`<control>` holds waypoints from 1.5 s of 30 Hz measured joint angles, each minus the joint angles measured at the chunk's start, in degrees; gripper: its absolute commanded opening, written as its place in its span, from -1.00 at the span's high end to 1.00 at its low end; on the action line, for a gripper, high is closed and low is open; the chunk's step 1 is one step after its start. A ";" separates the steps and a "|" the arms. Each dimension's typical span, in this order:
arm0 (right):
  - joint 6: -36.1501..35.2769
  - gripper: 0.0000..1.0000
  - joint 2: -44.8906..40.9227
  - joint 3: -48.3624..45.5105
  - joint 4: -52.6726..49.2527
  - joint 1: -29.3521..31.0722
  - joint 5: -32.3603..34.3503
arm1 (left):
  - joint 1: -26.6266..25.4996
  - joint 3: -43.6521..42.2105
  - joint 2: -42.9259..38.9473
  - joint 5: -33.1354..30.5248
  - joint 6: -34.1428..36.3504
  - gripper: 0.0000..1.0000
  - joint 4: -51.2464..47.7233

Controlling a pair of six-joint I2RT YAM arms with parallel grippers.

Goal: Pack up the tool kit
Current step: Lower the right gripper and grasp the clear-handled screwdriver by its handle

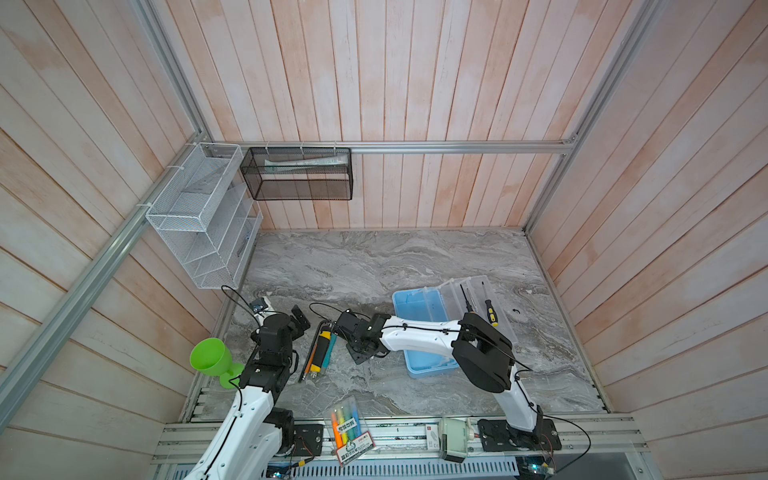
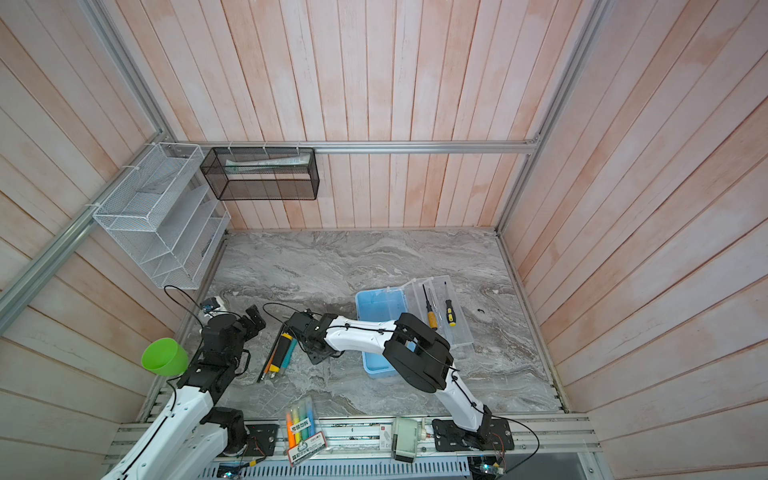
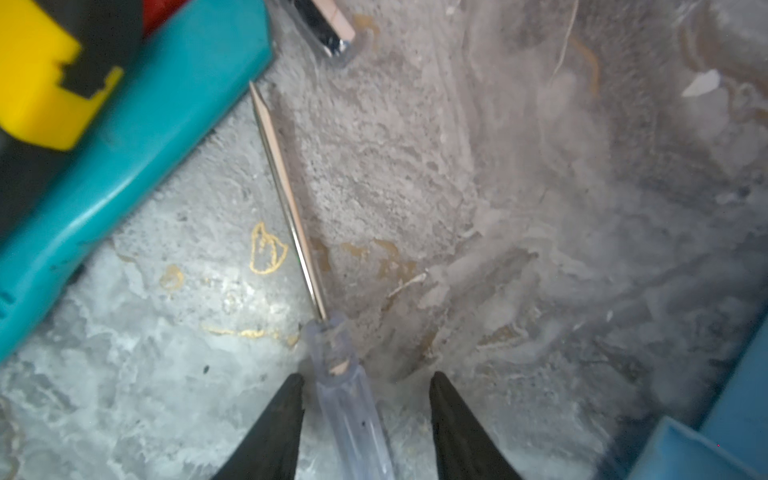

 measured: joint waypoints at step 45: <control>6.54 0.92 -1.05 -1.60 0.96 -1.33 -1.27 | 0.00 0.00 0.00 -0.02 0.00 -0.99 -0.02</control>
